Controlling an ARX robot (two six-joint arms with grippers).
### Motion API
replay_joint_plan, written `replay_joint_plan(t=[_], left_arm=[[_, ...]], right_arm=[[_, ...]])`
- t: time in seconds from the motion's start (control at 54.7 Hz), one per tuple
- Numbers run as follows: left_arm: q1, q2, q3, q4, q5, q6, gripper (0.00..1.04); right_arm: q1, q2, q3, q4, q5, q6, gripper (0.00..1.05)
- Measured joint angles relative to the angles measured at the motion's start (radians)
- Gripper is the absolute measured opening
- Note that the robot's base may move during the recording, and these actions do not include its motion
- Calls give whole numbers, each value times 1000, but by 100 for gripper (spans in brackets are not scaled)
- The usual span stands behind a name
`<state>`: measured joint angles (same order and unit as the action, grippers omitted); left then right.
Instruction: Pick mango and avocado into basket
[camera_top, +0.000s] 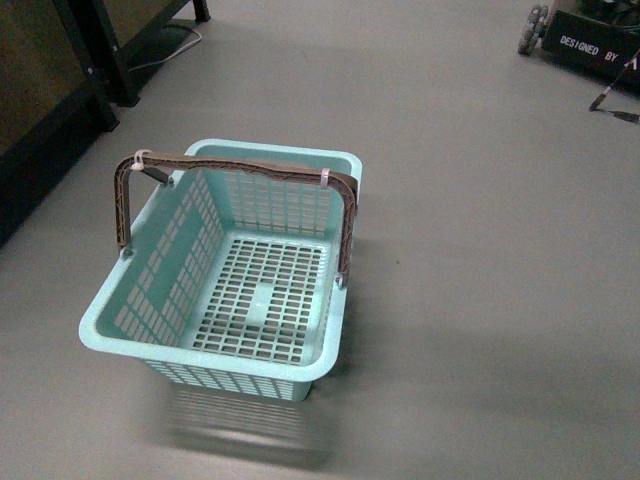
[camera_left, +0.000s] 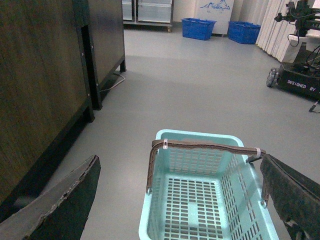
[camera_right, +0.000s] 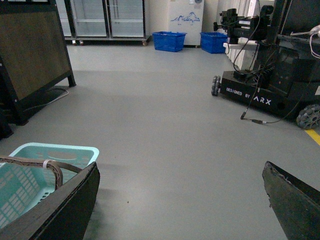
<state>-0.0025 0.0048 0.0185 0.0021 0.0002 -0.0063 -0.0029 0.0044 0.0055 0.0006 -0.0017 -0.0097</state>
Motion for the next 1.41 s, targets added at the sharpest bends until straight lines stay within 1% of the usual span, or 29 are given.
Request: replay_joint_plan(t=[0.274, 0.292, 0.311, 0.347, 0.366, 0.384, 0.402, 0.439, 0.475, 0.548, 0.658, 0.749, 0.914, 1.133, 1.28, 1.408], left_arm=[[0, 0, 0, 0, -1, -1, 97], [-7, 10, 5, -19, -24, -23, 97], [-26, 44, 32, -97, -89, -71, 97], [-47, 107, 61, -167, -143, -145, 97], [-61, 159, 73, -188, -174, -200, 97], [-68, 184, 76, -190, -180, -227, 97], [-79, 236, 79, -182, -202, -296, 97], [-89, 317, 84, -151, -198, -378, 97], [-99, 436, 93, -85, -180, -478, 97], [-112, 618, 129, 21, -185, -647, 97], [-138, 1069, 275, 296, -138, -943, 97], [-146, 1427, 404, 455, -86, -1080, 97], [-160, 1751, 547, 570, -68, -1144, 97], [-188, 2051, 735, 723, -50, -1219, 97], [-204, 2182, 859, 775, -41, -1269, 97], [-214, 2271, 969, 773, -27, -1296, 97]], right_arm=[[0, 0, 0, 0, 0, 0, 97], [0, 0, 0, 0, 0, 0, 97], [0, 0, 0, 0, 0, 0, 97], [0, 0, 0, 0, 0, 0, 97], [0, 0, 0, 0, 0, 0, 97], [0, 0, 0, 0, 0, 0, 97], [0, 0, 0, 0, 0, 0, 97], [0, 0, 0, 0, 0, 0, 97], [0, 0, 0, 0, 0, 0, 97], [0, 0, 0, 0, 0, 0, 97], [0, 0, 0, 0, 0, 0, 97], [0, 0, 0, 0, 0, 0, 97], [0, 0, 0, 0, 0, 0, 97], [0, 0, 0, 0, 0, 0, 97], [0, 0, 0, 0, 0, 0, 97], [0, 0, 0, 0, 0, 0, 97]])
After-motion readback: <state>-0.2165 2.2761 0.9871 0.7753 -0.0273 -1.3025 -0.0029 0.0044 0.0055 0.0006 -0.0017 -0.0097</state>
